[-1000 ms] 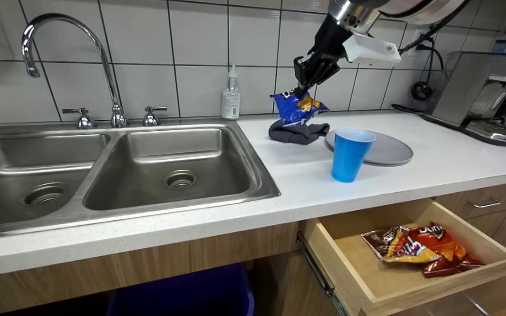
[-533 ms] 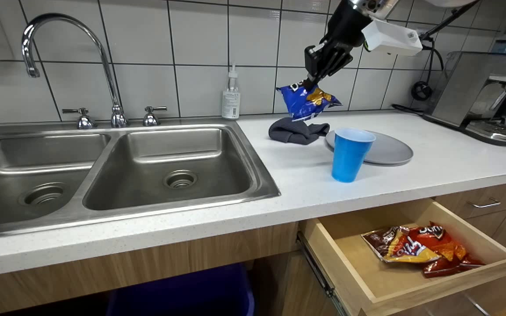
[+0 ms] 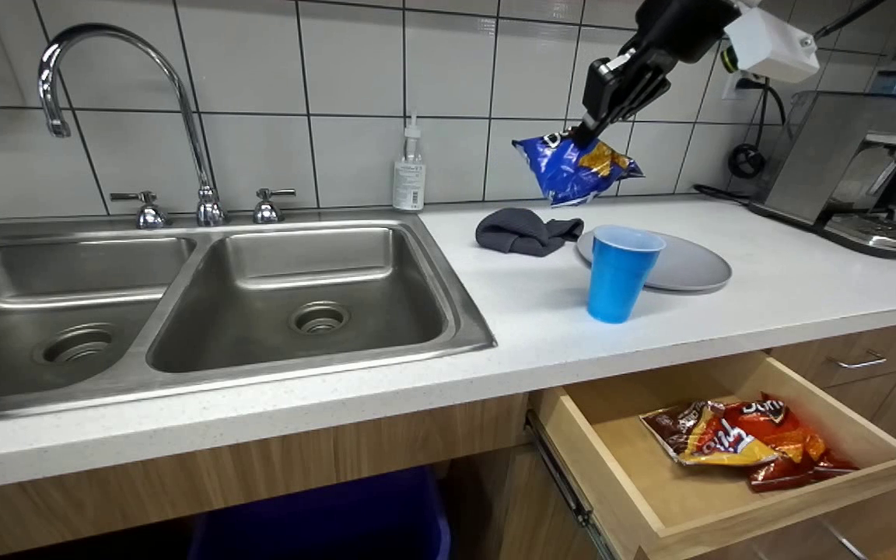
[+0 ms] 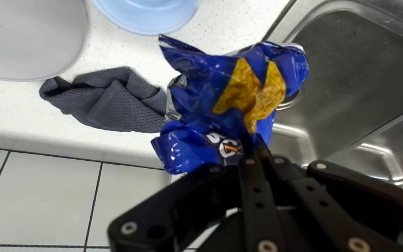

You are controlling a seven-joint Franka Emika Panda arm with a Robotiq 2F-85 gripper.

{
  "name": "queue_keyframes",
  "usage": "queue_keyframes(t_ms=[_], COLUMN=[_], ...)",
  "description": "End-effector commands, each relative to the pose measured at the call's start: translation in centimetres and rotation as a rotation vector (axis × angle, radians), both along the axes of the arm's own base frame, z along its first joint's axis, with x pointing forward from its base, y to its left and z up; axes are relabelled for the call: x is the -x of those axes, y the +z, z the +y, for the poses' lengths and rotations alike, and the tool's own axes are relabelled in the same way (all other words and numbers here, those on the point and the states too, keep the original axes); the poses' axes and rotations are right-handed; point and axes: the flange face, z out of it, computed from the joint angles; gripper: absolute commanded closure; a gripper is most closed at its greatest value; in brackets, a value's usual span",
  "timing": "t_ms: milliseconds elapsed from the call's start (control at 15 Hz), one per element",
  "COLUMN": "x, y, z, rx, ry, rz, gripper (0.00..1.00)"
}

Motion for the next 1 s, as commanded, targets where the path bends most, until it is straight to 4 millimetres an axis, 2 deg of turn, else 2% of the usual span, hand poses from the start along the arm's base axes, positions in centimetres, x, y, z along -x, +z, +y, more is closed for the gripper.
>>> queue_keyframes(t_ms=[0,467,933], x=[3.3,7.7,11.5], y=[1.5,2.3,1.6], z=[-2.2,-5.0,-7.0], rx=[0.011,0.031,0.047], ry=[0.046,0.108,0.169], rz=[-0.022,-0.021,0.017], gripper=[1.0,1.0,1.0])
